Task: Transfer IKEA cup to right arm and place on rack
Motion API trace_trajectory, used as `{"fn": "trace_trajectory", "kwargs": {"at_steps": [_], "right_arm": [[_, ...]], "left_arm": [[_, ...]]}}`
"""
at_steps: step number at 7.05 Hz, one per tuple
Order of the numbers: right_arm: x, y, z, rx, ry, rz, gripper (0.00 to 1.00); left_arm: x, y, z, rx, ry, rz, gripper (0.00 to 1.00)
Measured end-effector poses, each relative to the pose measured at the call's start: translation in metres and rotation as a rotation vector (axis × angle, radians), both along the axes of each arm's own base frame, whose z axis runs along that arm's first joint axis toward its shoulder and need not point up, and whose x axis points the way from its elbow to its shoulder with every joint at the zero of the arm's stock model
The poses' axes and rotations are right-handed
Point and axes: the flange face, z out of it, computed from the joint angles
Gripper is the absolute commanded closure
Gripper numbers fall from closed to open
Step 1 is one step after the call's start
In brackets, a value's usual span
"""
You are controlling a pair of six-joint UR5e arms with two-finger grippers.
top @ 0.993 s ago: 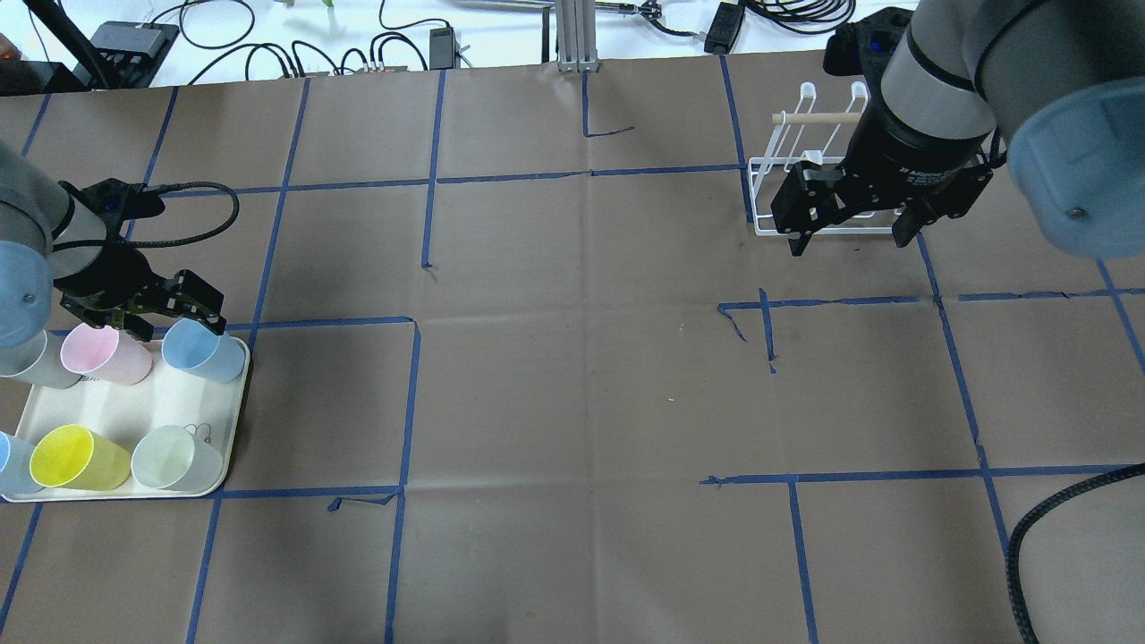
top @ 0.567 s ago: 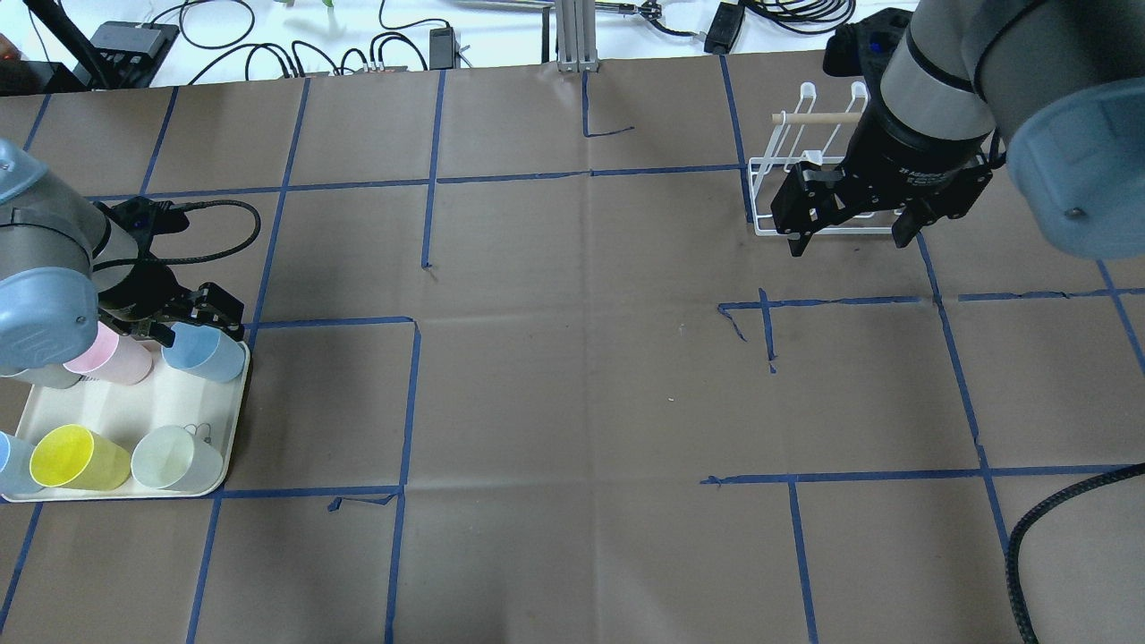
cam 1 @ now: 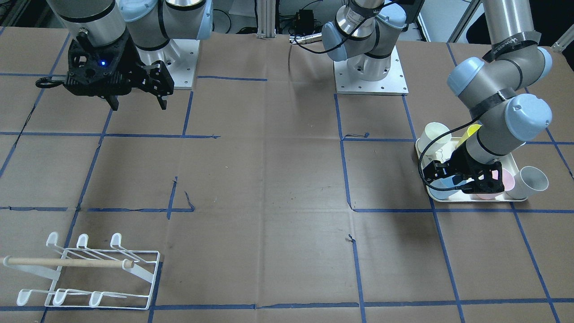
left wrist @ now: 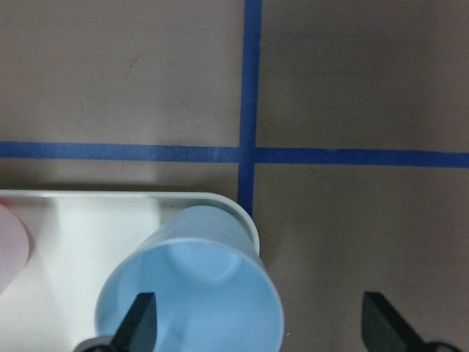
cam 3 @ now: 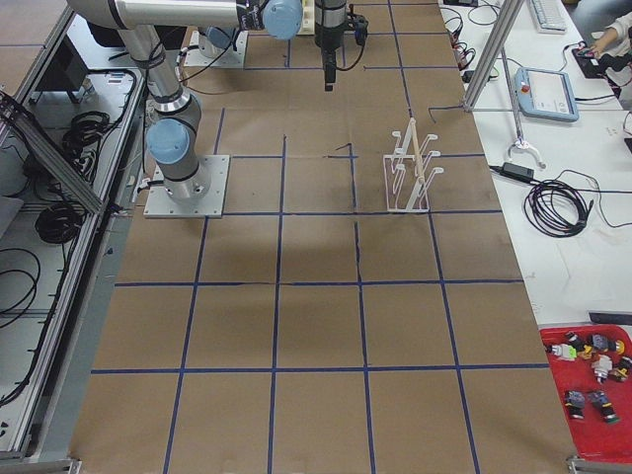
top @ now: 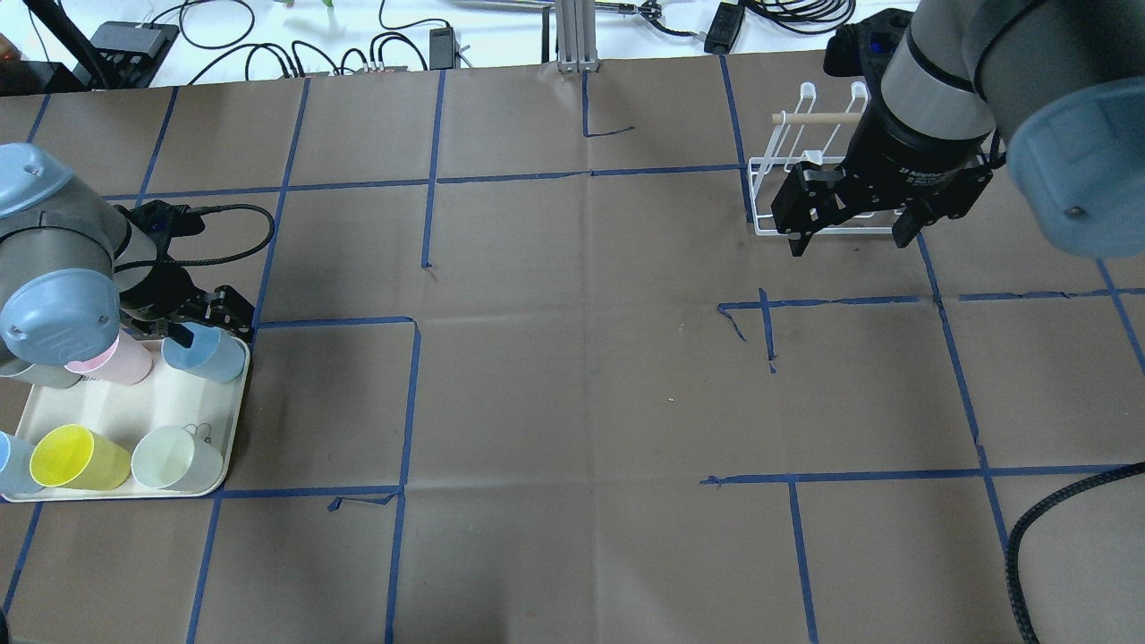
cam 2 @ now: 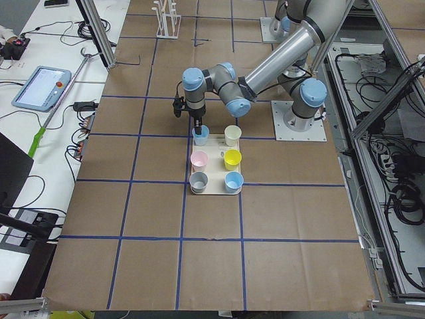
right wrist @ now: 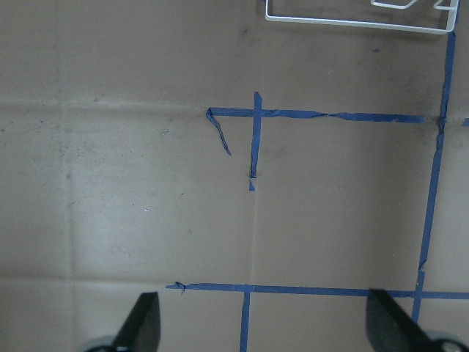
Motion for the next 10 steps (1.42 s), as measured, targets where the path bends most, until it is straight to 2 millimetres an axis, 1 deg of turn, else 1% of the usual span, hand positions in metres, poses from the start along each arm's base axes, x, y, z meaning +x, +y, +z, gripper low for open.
{"fn": "trace_trajectory", "kwargs": {"at_steps": [4,5,6,7,10], "right_arm": [[0.000,0.000,0.000,0.000,0.000,-0.001,0.00],[0.000,0.000,0.000,0.000,0.000,-0.001,0.00],[0.000,0.000,0.000,-0.001,0.000,-0.001,0.00],[0.000,0.000,0.000,-0.001,0.000,-0.001,0.00],[0.000,0.000,0.000,-0.001,0.000,-0.001,0.00]], "left_arm": [[-0.002,0.005,0.002,0.024,0.009,-0.007,1.00],[-0.002,0.006,0.005,0.037,0.014,-0.006,1.00],[-0.001,0.006,0.018,0.046,0.017,-0.006,1.00],[0.001,0.002,0.042,0.054,0.019,-0.006,1.00],[0.016,-0.022,0.131,0.100,-0.009,-0.015,1.00]]}}
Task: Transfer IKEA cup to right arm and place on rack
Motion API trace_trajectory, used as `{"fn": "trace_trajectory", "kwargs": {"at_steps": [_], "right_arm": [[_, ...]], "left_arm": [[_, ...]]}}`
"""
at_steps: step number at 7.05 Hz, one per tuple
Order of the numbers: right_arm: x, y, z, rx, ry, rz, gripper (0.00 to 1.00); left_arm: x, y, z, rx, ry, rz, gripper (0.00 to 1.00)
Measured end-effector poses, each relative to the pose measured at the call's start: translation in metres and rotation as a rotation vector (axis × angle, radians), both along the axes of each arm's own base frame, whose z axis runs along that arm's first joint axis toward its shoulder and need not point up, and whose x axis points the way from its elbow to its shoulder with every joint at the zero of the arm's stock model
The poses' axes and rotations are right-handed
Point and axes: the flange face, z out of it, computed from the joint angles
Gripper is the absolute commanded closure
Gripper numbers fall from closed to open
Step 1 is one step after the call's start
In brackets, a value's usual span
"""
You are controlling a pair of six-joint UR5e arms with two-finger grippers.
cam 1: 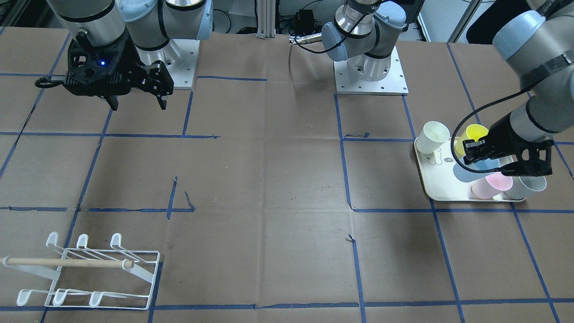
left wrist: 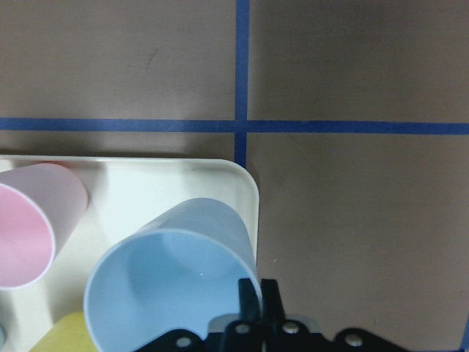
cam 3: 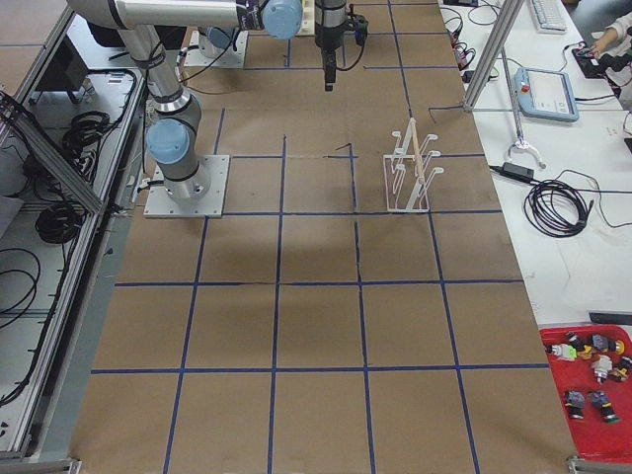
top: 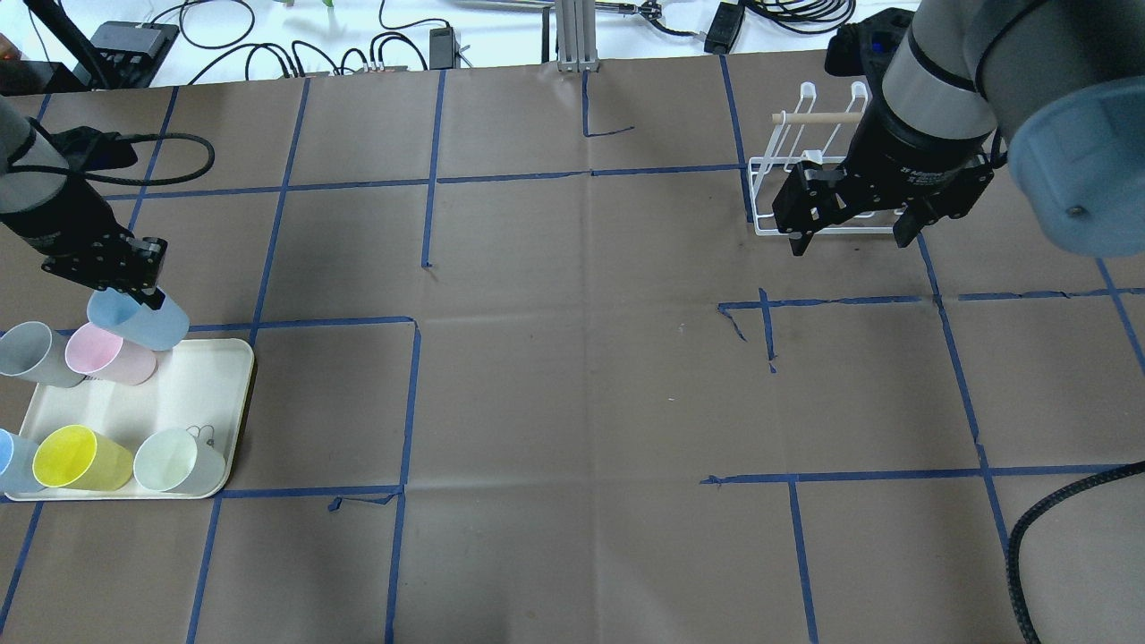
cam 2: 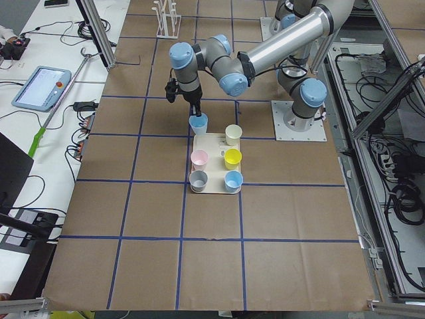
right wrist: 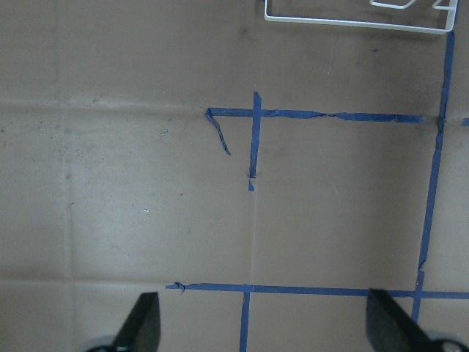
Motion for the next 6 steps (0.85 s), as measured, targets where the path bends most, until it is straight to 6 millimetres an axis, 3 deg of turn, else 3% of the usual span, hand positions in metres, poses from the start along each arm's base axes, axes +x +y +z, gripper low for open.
{"fn": "trace_trajectory", "kwargs": {"at_steps": [3,6], "right_arm": [[0.000,0.000,0.000,-0.001,0.000,0.000,0.00],[0.000,0.000,0.000,-0.001,0.000,0.000,0.00]], "left_arm": [[-0.014,-0.019,0.078,-0.166,0.041,-0.130,1.00],[-0.045,-0.031,0.118,-0.499,0.210,-0.277,1.00]]}}
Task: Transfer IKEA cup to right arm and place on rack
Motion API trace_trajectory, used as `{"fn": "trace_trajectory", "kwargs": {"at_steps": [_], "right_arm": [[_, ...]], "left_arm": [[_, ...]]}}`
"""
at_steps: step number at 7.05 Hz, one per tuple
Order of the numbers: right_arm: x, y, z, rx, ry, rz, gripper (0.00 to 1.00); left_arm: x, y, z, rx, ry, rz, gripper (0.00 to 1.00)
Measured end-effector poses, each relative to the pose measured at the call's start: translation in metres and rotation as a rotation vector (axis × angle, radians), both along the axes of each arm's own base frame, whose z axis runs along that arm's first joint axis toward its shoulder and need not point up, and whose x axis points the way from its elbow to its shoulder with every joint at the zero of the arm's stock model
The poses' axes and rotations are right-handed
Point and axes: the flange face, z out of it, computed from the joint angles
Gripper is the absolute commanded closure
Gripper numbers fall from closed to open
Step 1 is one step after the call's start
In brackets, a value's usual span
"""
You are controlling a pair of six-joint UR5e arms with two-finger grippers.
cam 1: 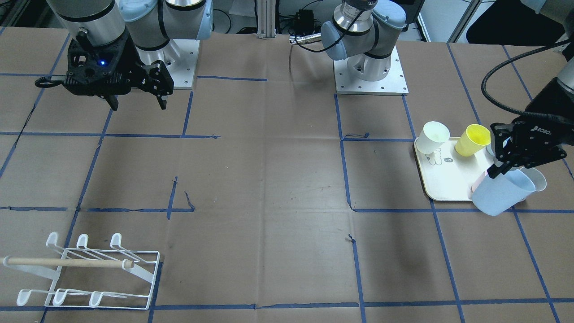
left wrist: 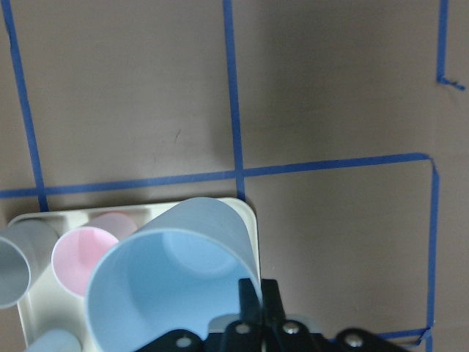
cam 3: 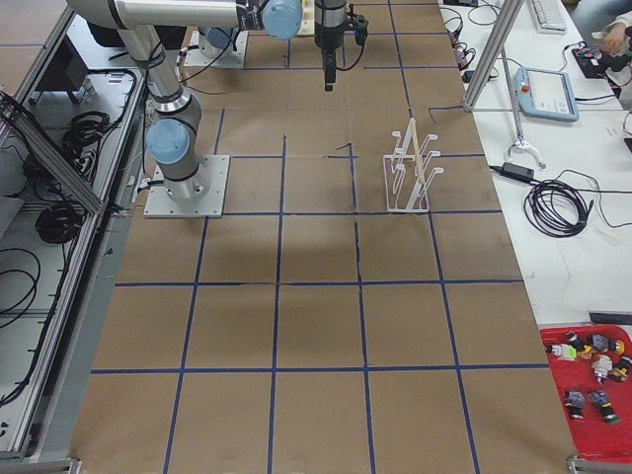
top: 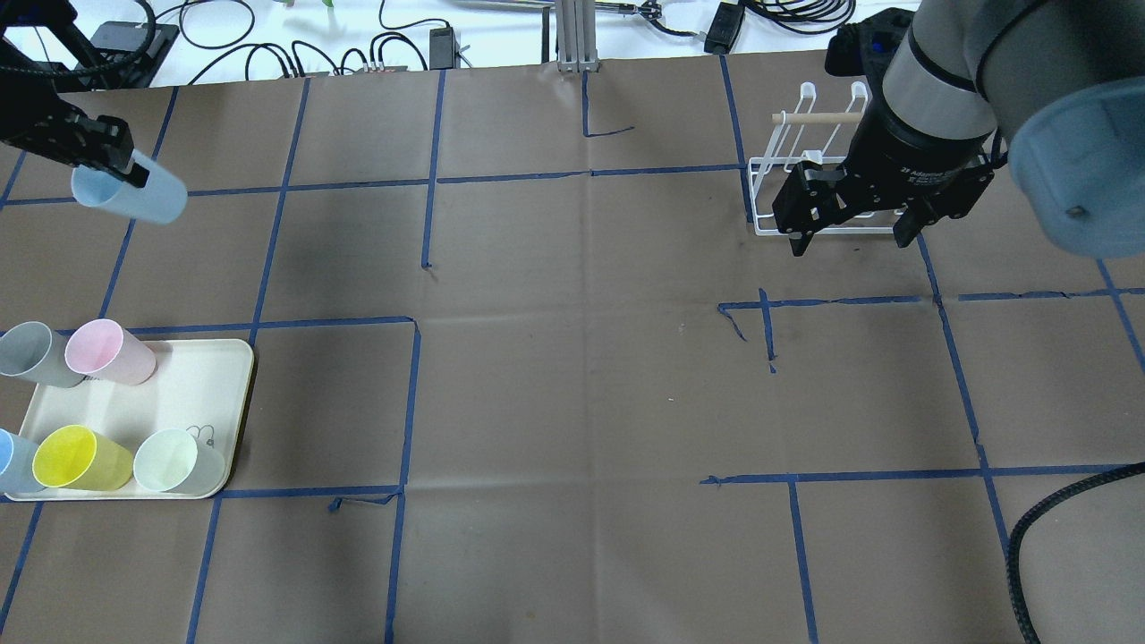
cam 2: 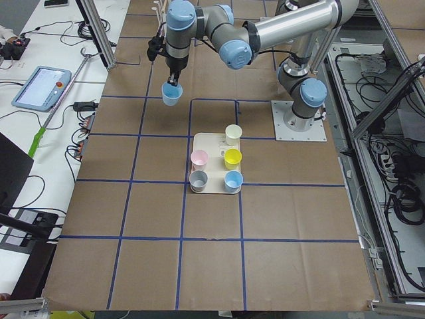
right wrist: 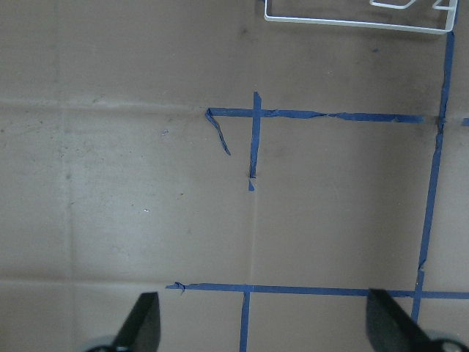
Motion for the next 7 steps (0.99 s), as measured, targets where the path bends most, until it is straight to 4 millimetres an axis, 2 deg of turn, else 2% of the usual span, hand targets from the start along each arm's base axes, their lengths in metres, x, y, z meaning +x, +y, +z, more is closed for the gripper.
{"fn": "trace_trajectory", "kwargs": {"at_steps": [1,2,4,6,7], "right_arm": [[0.000,0.000,-0.001,0.001,0.000,0.000,0.00],[0.000,0.000,-0.001,0.002,0.000,-0.001,0.00],[-0.002,0.000,0.000,-0.001,0.001,-0.003,0.00],[-0.003,-0.003,0.002,-0.026,0.002,-0.014,0.01],[-0.004,-0.011,0.005,-0.107,0.000,-0.045,0.01]], "left_arm": [[-0.011,0.002,0.004,-0.088,0.056,-0.063,1.00],[-0.021,0.003,0.000,-0.173,0.101,-0.122,1.00],[-0.038,0.002,-0.038,-0.353,0.211,-0.216,1.00],[-0.062,0.012,-0.077,-0.500,0.289,-0.297,1.00],[-0.078,0.018,-0.093,-0.558,0.303,-0.340,1.00]]}}
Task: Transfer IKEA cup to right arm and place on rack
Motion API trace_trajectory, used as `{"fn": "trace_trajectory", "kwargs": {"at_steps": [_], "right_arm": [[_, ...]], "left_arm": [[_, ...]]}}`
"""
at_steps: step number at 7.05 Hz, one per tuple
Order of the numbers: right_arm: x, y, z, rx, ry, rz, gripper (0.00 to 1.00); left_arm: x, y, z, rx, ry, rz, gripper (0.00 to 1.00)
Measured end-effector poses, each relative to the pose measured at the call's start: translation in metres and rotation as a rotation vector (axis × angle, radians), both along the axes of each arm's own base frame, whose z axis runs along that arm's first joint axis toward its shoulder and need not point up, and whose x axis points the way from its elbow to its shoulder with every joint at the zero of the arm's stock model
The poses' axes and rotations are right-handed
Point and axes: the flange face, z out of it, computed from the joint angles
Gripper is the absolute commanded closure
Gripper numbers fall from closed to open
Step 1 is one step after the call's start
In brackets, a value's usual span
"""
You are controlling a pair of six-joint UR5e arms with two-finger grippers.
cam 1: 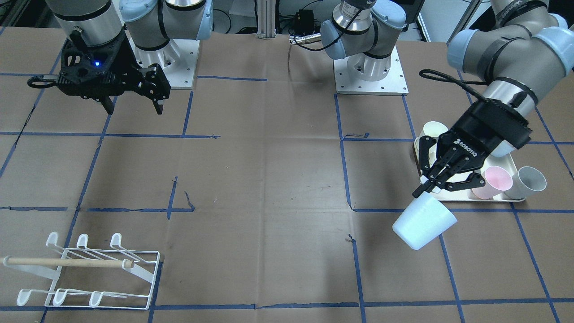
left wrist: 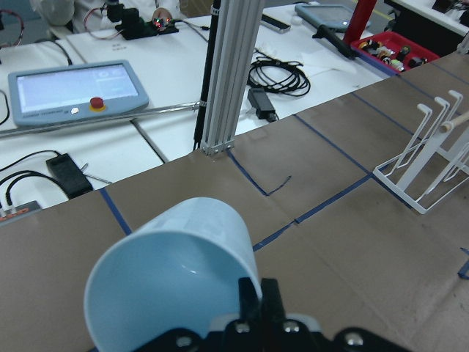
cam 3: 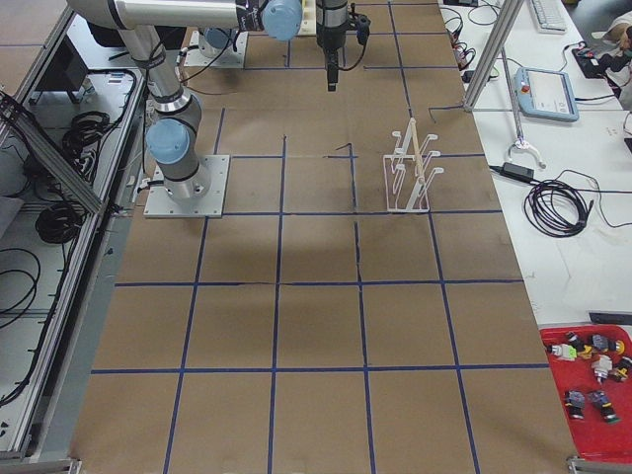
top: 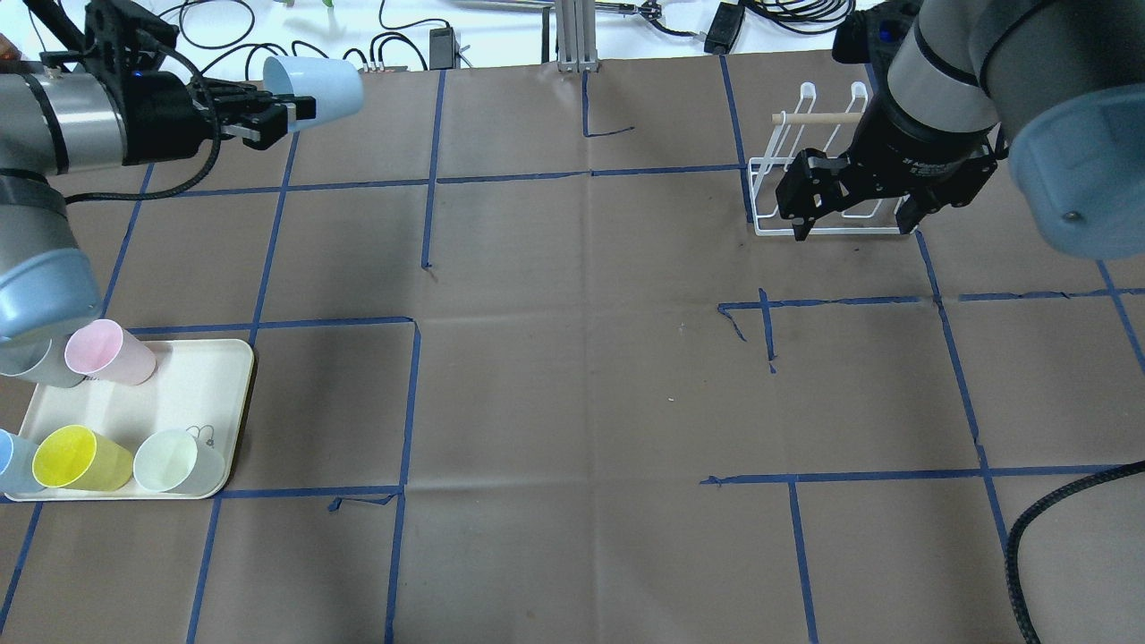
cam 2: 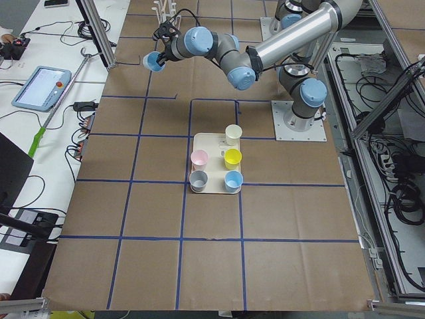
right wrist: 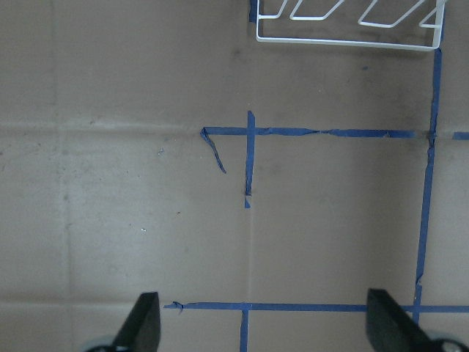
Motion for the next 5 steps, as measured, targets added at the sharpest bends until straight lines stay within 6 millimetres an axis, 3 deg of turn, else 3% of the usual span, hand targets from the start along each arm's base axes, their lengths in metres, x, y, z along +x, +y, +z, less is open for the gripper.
{"fn": "trace_trajectory", "kwargs": {"at_steps": [3,4,5], "right_arm": [[0.012,-0.026,0.000,-0.417,-0.199,-0.235,0.01],[0.016,-0.026,-0.007,-0.481,-0.287,-0.315,0.01],[0.021,-0.026,-0.011,-0.516,-0.396,-0.398,0.01]], "left_arm": [[-0.044,0.020,-0.056,-0.176,0.034,-0.106,1.00],[-0.058,0.027,-0.072,-0.213,0.074,-0.120,1.00],[-0.076,0.034,-0.075,-0.226,0.125,-0.112,1.00]]}}
